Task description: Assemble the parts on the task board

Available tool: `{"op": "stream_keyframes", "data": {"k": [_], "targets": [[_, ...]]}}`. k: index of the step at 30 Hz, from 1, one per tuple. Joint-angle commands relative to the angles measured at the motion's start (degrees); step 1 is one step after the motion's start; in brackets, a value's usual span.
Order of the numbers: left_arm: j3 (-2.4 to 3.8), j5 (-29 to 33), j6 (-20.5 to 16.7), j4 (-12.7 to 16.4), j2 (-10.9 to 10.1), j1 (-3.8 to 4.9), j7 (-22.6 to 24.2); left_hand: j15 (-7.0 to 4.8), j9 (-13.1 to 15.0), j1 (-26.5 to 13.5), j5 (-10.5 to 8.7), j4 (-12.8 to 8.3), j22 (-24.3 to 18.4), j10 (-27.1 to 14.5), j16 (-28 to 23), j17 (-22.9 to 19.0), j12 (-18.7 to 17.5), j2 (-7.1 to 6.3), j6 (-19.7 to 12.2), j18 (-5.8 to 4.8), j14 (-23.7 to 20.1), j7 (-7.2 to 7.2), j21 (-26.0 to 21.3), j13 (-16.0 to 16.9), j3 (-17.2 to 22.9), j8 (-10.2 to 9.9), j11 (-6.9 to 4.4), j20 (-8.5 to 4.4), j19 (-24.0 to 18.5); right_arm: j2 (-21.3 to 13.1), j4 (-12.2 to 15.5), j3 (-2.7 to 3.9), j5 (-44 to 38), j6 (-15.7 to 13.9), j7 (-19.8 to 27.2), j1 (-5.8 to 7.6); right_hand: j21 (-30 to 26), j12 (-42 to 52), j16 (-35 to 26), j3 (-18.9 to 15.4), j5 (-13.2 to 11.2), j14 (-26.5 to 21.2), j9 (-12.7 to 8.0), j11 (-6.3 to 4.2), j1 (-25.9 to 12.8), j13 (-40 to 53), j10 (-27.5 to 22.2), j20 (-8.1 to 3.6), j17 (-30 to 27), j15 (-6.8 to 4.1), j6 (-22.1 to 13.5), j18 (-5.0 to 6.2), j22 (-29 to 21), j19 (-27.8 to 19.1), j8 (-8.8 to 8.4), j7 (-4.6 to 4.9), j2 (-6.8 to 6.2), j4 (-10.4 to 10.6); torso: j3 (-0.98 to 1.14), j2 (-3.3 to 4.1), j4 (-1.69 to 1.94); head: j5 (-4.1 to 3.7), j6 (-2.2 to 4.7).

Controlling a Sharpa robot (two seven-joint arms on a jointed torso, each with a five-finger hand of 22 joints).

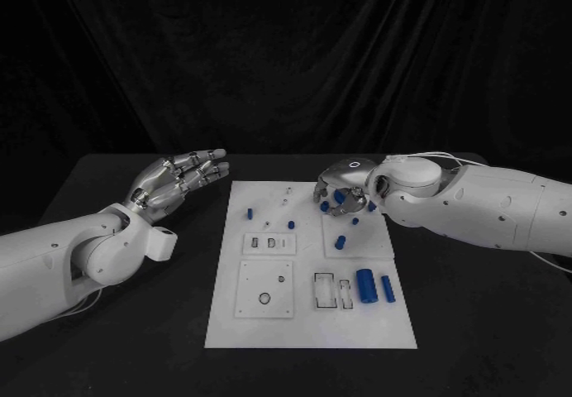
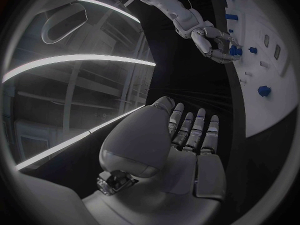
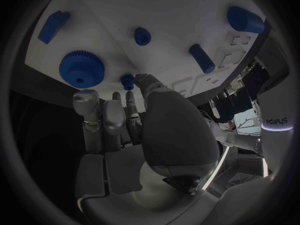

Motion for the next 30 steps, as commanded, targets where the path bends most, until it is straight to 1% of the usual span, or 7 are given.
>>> {"op": "stream_keyframes", "data": {"k": [1,5,7,14,20,24,30], "targets": [[0.06,0.1,0.84,0.06,0.09,0.16,6.99,-0.06,0.08,0.18,0.25,0.0,-0.08,-0.47,-0.24,-0.04,-0.11,-0.3,0.52,-0.3,-0.39,0.02,-0.39,-0.05,0.46,0.38,0.07,-0.12,-0.25,0.09,-0.18,0.03,-0.59,-0.52,1.06,-0.18,0.06,0.71,-0.17,0.64,0.86,-0.07,1.05,-0.13,-0.66,0.38,0.66,-0.37,-0.14,-0.37,0.21,0.57,0.33,-0.04,1.37,0.14,0.06,-0.65,0.0,-0.09,-0.01,0.0,-0.24],[0.06,0.1,0.8,0.14,0.05,0.16,6.81,-0.06,0.08,0.18,0.25,0.0,-0.08,-0.47,-0.24,-0.04,-0.11,-0.3,0.52,-0.3,-0.39,0.02,-0.39,-0.05,0.46,0.38,0.07,-0.12,-0.25,0.14,-0.37,0.03,-0.59,-1.4,1.68,-0.21,0.14,1.53,-0.41,2.07,1.34,-0.3,3.1,-0.24,-1.06,0.83,1.76,-0.4,-0.66,-0.48,-0.06,0.49,0.94,-0.01,4.03,0.16,0.28,-1.63,-0.05,-0.12,-0.02,-0.05,-0.3],[0.06,0.1,0.77,0.17,0.04,0.16,6.63,-0.03,0.1,0.18,0.25,0.02,-0.08,-0.48,-0.35,-0.05,-0.02,-0.32,0.7,-0.32,-0.5,0.05,-0.4,-0.04,0.52,0.44,0.03,-0.12,-0.24,0.13,-0.41,0.03,-0.59,-1.67,1.87,-0.21,-0.03,1.69,-0.64,2.76,1.59,-0.5,4.01,-0.3,-1.15,0.91,2.19,-0.45,-1.1,-0.51,-0.33,0.54,0.9,-0.18,5.15,0.01,0.32,-2.08,-0.06,-0.15,-0.01,0.02,-0.59],[0.06,0.1,1.21,0.27,0.14,0.16,5.73,0.05,0.14,0.17,0.24,0.06,-0.1,-0.52,-0.58,-0.1,0.04,-0.41,0.96,-0.37,-0.74,0.11,-0.46,-0.02,0.6,0.55,0.02,-0.11,-0.33,0.21,-0.68,0.03,-0.59,-0.53,1.81,-0.22,-0.25,1.42,-1.0,4.73,2.01,-0.8,6.23,-0.21,-1.25,0.8,2.56,-0.5,-1.72,-0.42,-1.65,0.59,1.19,-0.41,7.71,0.06,0.2,-3.38,-0.16,-0.16,-0.1,-0.06,-0.84],[0.06,0.1,1.51,0.16,0.25,0.16,5.24,0.09,0.16,0.15,0.25,0.08,-0.11,-0.49,-0.55,-0.1,0.16,-0.45,1.1,-0.4,-0.75,0.14,-0.49,0.0,0.66,0.61,0.04,-0.1,-0.37,0.3,-0.98,0.03,-0.59,0.05,1.88,-0.22,-0.14,1.3,-1.07,5.4,1.77,-0.83,7.05,-0.19,-1.64,0.72,2.91,-0.46,-1.88,-0.39,-2.18,0.55,1.56,-0.32,8.66,0.09,0.2,-3.67,-0.18,-0.21,-0.08,-0.26,-1.04],[0.06,0.1,1.72,0.09,0.33,0.16,4.98,0.1,0.17,0.15,0.25,0.1,-0.12,-0.51,-0.63,-0.11,0.15,-0.46,1.18,-0.41,-0.82,0.15,-0.51,0.0,0.69,0.64,0.05,-0.1,-0.41,0.46,-1.3,0.03,-0.59,0.31,2.04,-0.22,0.15,0.66,-1.15,6.56,2.15,-0.88,7.71,-0.27,-1.81,0.35,3.33,-0.49,-2.0,-0.46,-2.96,0.45,2.24,-0.1,9.37,-0.11,0.33,-4.12,-0.18,-0.22,-0.02,-0.26,-0.85],[0.06,0.1,2.04,-0.05,0.49,0.16,4.69,0.13,0.17,0.15,0.25,0.11,-0.13,-0.54,-0.62,-0.11,0.14,-0.49,1.22,-0.44,-0.83,0.18,-0.54,0.0,0.73,0.67,0.05,-0.1,-0.46,0.81,-1.8,0.03,-0.59,0.75,2.13,-0.26,0.17,0.17,-1.24,7.26,2.01,-0.91,8.01,-0.33,-2.24,0.02,3.88,-0.52,-2.17,-0.5,-2.83,0.44,2.45,-0.1,9.85,-0.16,0.25,-4.27,-0.17,-0.26,0.0,-0.25,-1.2]]}}
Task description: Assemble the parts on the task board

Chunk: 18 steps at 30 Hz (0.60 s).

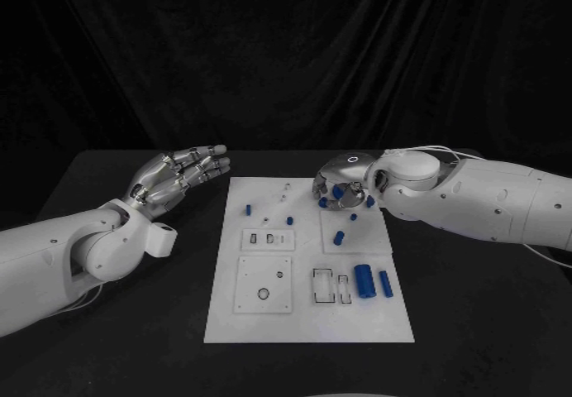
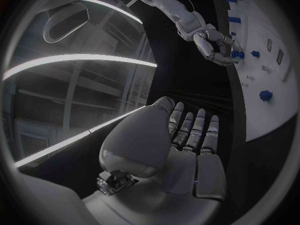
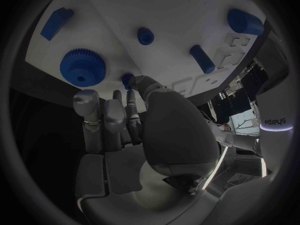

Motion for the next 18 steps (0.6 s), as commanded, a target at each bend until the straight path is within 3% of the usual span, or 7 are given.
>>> {"op": "stream_keyframes", "data": {"k": [1,2,3,5,7,18], "targets": [[0.07,0.11,1.11,0.0,0.14,0.16,4.66,0.12,0.08,0.15,0.25,0.11,-0.08,-0.54,-0.35,-0.06,0.14,-0.49,0.4,-0.45,-0.42,0.17,-0.32,-0.01,0.42,0.22,0.06,-0.1,-0.46,0.21,-0.3,0.03,-0.51,0.89,0.3,-0.2,0.14,-0.37,-0.21,0.57,-0.01,-0.32,0.16,0.0,-0.65,-0.16,0.48,-0.35,-0.04,0.07,-0.03,0.44,0.1,0.06,0.41,-0.08,-0.1,-0.16,0.0,-0.05,0.02,0.05,-0.28],[0.07,0.11,1.24,-0.03,0.16,0.16,4.63,0.12,0.08,0.15,0.25,0.11,-0.08,-0.53,-0.38,-0.07,0.18,-0.5,0.4,-0.46,-0.46,0.17,-0.32,0.0,0.43,0.22,0.06,-0.1,-0.46,0.3,-0.47,0.03,-0.51,1.0,0.43,-0.26,0.19,-0.42,-0.23,0.64,-0.03,-0.33,0.19,-0.01,-0.69,-0.19,0.54,-0.35,-0.1,0.06,0.01,0.42,0.18,0.1,0.46,-0.05,-0.11,-0.18,-0.01,-0.07,0.01,0.07,-0.22],[0.07,0.11,1.3,-0.05,0.17,0.16,4.61,0.12,0.08,0.15,0.25,0.11,-0.08,-0.53,-0.38,-0.07,0.18,-0.5,0.4,-0.46,-0.46,0.17,-0.32,0.0,0.43,0.22,0.06,-0.1,-0.46,0.34,-0.55,0.03,-0.49,1.0,0.52,-0.29,0.24,-0.5,-0.21,0.81,-0.1,-0.3,0.26,-0.04,-0.81,-0.25,0.73,-0.36,-0.04,0.05,0.17,0.4,0.31,0.15,0.62,0.0,-0.09,-0.21,0.0,-0.07,0.01,0.01,-0.76],[0.07,0.11,1.45,-0.07,0.19,0.16,4.55,0.13,0.09,0.15,0.24,0.11,-0.08,-0.52,-0.34,-0.06,0.24,-0.57,0.45,-0.48,-0.43,0.19,-0.32,0.01,0.44,0.24,0.05,-0.1,-0.45,0.45,-0.78,0.03,-0.18,0.82,0.74,-0.36,0.57,-0.61,-0.23,1.18,-0.17,-0.28,0.41,-0.16,-0.98,-0.36,1.27,-0.4,-0.07,-0.02,0.54,0.3,0.86,0.44,0.93,0.11,-0.06,-0.31,0.0,-0.09,0.02,-0.02,-0.55],[0.07,0.11,1.57,-0.11,0.19,0.15,4.46,0.13,0.09,0.15,0.24,0.11,-0.08,-0.52,-0.34,-0.06,0.24,-0.57,0.45,-0.48,-0.43,0.19,-0.32,0.01,0.44,0.24,0.05,-0.1,-0.45,0.59,-1.04,0.03,0.11,0.68,0.99,-0.43,0.79,-0.72,-0.11,1.56,-0.16,-0.14,0.5,-0.28,-1.0,-0.46,1.81,-0.45,0.21,-0.1,0.73,0.23,1.25,0.63,1.11,0.18,-0.04,-0.49,-0.01,-0.1,0.01,0.05,-0.95],[0.06,0.11,2.13,-0.46,0.33,0.15,4.13,0.15,0.09,0.16,0.23,0.08,-0.09,-0.54,-0.45,-0.08,0.28,-0.72,0.46,-0.51,-0.56,0.2,-0.35,0.02,0.48,0.27,0.03,-0.11,-0.49,0.95,-2.06,0.03,0.54,-0.34,2.35,-0.61,2.22,-1.99,0.46,3.63,-0.18,0.82,1.9,-1.54,-1.86,-1.5,6.65,-1.21,1.42,-1.0,4.19,-0.18,3.75,1.96,3.3,1.04,0.18,-1.8,-0.05,-0.12,0.2,-0.18,-1.33]]}}
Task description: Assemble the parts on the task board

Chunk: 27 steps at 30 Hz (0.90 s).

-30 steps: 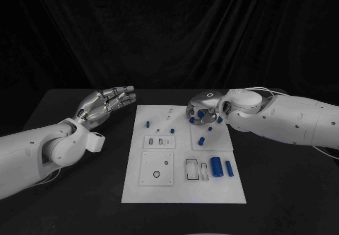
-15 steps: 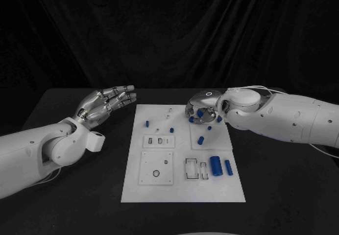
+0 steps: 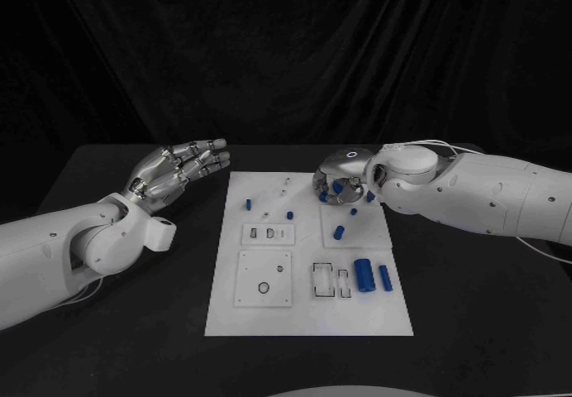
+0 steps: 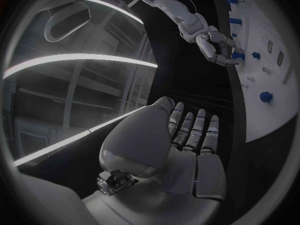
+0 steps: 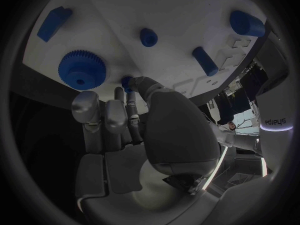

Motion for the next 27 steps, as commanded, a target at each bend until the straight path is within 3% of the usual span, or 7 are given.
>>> {"op": "stream_keyframes", "data": {"k": [1,13,22,27], "targets": [[0.06,0.13,1.19,-0.08,0.14,0.15,4.08,-0.06,0.1,0.17,0.23,-0.09,-0.1,-0.55,-0.23,-0.09,0.31,-0.8,0.26,-0.53,-0.38,0.0,-0.37,0.01,0.35,0.28,0.02,-0.11,-0.52,0.07,-0.23,0.03,0.22,-0.62,1.15,-0.15,0.35,-0.27,0.12,0.39,-0.16,0.05,0.58,-0.39,-0.67,-0.16,1.06,-0.26,-0.03,-0.34,0.73,-0.16,0.3,0.29,0.61,0.04,0.05,-0.2,-0.03,-0.02,0.06,-0.11,-0.16],[0.06,0.13,1.57,-0.51,0.4,0.14,3.87,-0.06,0.1,0.18,0.24,-0.12,-0.11,-0.57,-0.29,-0.1,0.32,-0.93,0.35,-0.56,-0.45,-0.01,-0.4,0.02,0.38,0.32,0.01,-0.12,-0.55,0.25,-0.79,0.03,0.26,-0.04,1.49,-0.28,0.82,-0.71,-0.05,1.03,-0.28,0.07,1.54,-1.23,-0.75,-0.41,4.32,-0.86,-0.11,-0.98,1.19,-0.35,1.42,0.68,1.17,0.72,0.38,-1.31,-0.09,-0.03,-0.08,0.04,-0.03],[0.06,0.13,1.67,-0.63,0.29,0.13,3.85,-0.06,0.1,0.2,0.25,-0.13,-0.11,-0.6,-0.3,-0.1,0.3,-0.94,0.33,-0.57,-0.48,-0.01,-0.41,0.01,0.42,0.32,0.0,-0.12,-0.55,-0.42,-0.15,0.04,0.94,-2.89,1.78,-0.27,1.55,-1.38,0.11,1.32,-0.21,0.39,2.06,-1.52,-0.91,-0.73,6.44,-1.15,0.31,-1.25,1.89,-0.59,2.68,1.32,1.49,1.3,0.41,-1.97,-0.1,-0.08,-0.07,0.32,0.42],[0.06,0.13,1.57,-0.68,0.17,0.13,3.8,-0.06,0.1,0.2,0.25,-0.13,-0.11,-0.6,-0.3,-0.1,0.3,-0.94,0.33,-0.57,-0.48,-0.01,-0.41,0.01,0.42,0.32,0.0,-0.12,-0.55,-0.83,0.77,0.04,1.11,-6.27,1.86,0.41,1.86,-1.88,0.03,1.31,-0.66,0.44,2.06,-1.4,-1.26,-0.95,7.08,-1.16,0.22,-1.19,1.77,-0.72,3.22,1.59,1.28,1.25,0.19,-1.99,-0.1,-0.12,-0.1,0.45,0.51]]}}
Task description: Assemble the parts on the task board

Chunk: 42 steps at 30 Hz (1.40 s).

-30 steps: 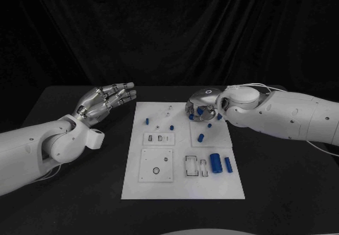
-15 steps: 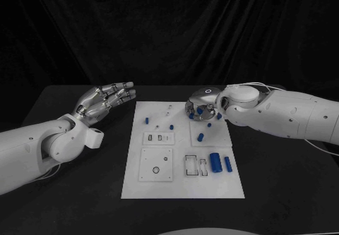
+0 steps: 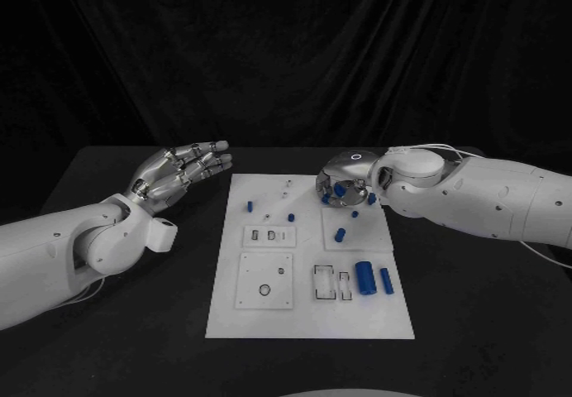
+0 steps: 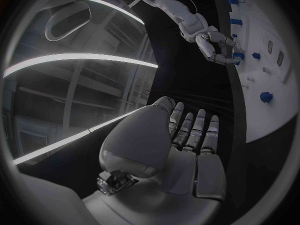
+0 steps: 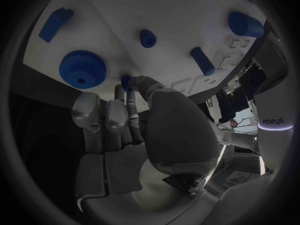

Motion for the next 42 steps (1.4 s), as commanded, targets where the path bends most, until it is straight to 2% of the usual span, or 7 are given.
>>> {"op": "stream_keyframes", "data": {"k": [1,7,16,24,30,38,42], "targets": [[0.06,0.13,0.62,0.0,0.02,0.13,3.79,-0.06,0.05,-0.11,0.25,0.03,-0.07,-0.2,-0.31,-0.06,0.3,-0.64,0.33,-0.57,-0.48,-0.01,-0.19,0.01,0.27,0.33,0.0,0.1,-0.33,-0.04,0.63,0.07,0.38,-5.17,0.33,0.75,0.48,-0.38,0.05,-0.02,-0.22,0.06,0.07,0.05,-0.43,-0.08,0.39,-0.04,0.14,-0.35,0.18,-0.77,0.43,0.59,0.08,-0.09,-0.06,-0.31,0.01,-0.03,0.01,0.16,0.4],[0.06,0.13,0.55,-0.15,0.2,0.13,3.76,-0.06,0.05,-0.11,0.25,0.03,-0.07,-0.2,-0.31,-0.06,0.3,-0.64,0.33,-0.57,-0.48,-0.01,-0.19,0.01,0.27,0.33,0.0,0.1,-0.33,1.17,0.3,0.08,0.42,-7.22,0.67,2.2,0.75,-0.58,0.15,-0.02,-0.29,0.19,0.08,0.09,-0.56,-0.17,0.73,-0.02,0.38,-0.32,0.26,-0.87,0.86,0.83,0.03,-0.13,-0.17,-0.33,-0.02,-0.12,-0.02,0.34,1.05],[0.06,0.13,0.55,-0.31,0.41,0.13,3.52,-0.04,0.06,-0.04,0.32,0.01,-0.07,-0.2,-0.24,-0.04,0.4,-0.61,0.45,-0.6,-0.45,0.0,-0.2,0.02,0.43,0.38,0.0,0.1,-0.33,5.02,-3.57,0.08,0.85,-5.58,0.9,2.76,0.83,-0.93,0.1,0.06,-0.35,0.18,0.1,0.07,-0.61,-0.29,0.86,-0.01,0.29,-0.32,0.44,-0.9,1.04,0.89,-0.01,-0.06,-0.25,-0.4,-0.05,-0.04,0.07,0.79,1.16],[0.06,0.13,0.62,-0.48,0.83,0.14,3.37,-0.04,0.06,-0.04,0.32,0.01,-0.07,-0.2,-0.24,-0.04,0.4,-0.61,0.45,-0.6,-0.45,0.0,-0.2,0.02,0.43,0.38,0.0,0.1,-0.33,9.26,-8.38,0.08,1.9,-4.05,1.63,2.49,0.99,-1.23,0.12,0.25,-0.44,0.19,0.01,0.12,-0.47,-0.39,1.2,0.02,0.42,-0.27,0.31,-0.97,1.36,0.99,-0.3,0.03,-0.31,-0.61,-0.04,0.03,0.35,0.65,1.37],[0.06,0.13,0.58,-0.46,0.87,0.14,3.29,-0.04,0.06,-0.04,0.32,0.01,-0.07,-0.2,-0.24,-0.04,0.4,-0.61,0.45,-0.6,-0.45,0.0,-0.2,0.02,0.43,0.38,0.0,0.1,-0.33,11.39,-10.97,0.09,2.2,-1.98,1.8,1.84,0.96,-1.48,-0.16,0.42,-0.48,-0.03,-0.06,0.15,-0.35,-0.47,1.42,0.05,-0.08,-0.23,0.27,-0.97,1.42,0.91,-0.52,0.09,-0.31,-0.77,0.04,0.08,0.27,0.93,1.06],[0.06,0.13,0.51,-0.42,0.82,0.14,3.28,-0.04,0.06,-0.02,0.35,0.0,-0.07,-0.23,-0.29,-0.05,0.43,-0.64,0.47,-0.62,-0.52,0.01,-0.22,0.02,0.52,0.4,0.0,0.1,-0.34,12.51,-12.69,0.09,2.28,-2.41,2.14,1.2,0.98,-1.93,-0.4,0.66,-0.64,-0.31,-0.24,0.24,-0.33,-0.57,1.63,0.12,-0.38,-0.13,0.1,-1.01,1.64,0.81,-1.0,0.2,-0.26,-0.92,0.03,0.13,0.4,0.84,0.9],[0.06,0.13,0.52,-0.44,0.83,0.14,3.27,-0.04,0.06,-0.02,0.35,0.0,-0.07,-0.23,-0.29,-0.05,0.43,-0.64,0.47,-0.62,-0.52,0.01,-0.22,0.02,0.52,0.4,0.0,0.1,-0.34,12.76,-12.94,0.09,2.29,-3.15,2.32,1.09,1.0,-2.1,-0.43,0.75,-0.67,-0.37,-0.33,0.28,-0.36,-0.6,1.71,0.16,-0.38,-0.09,-0.05,-1.03,1.74,0.77,-1.26,0.26,-0.22,-0.95,0.0,0.08,0.2,0.95,0.81]]}}
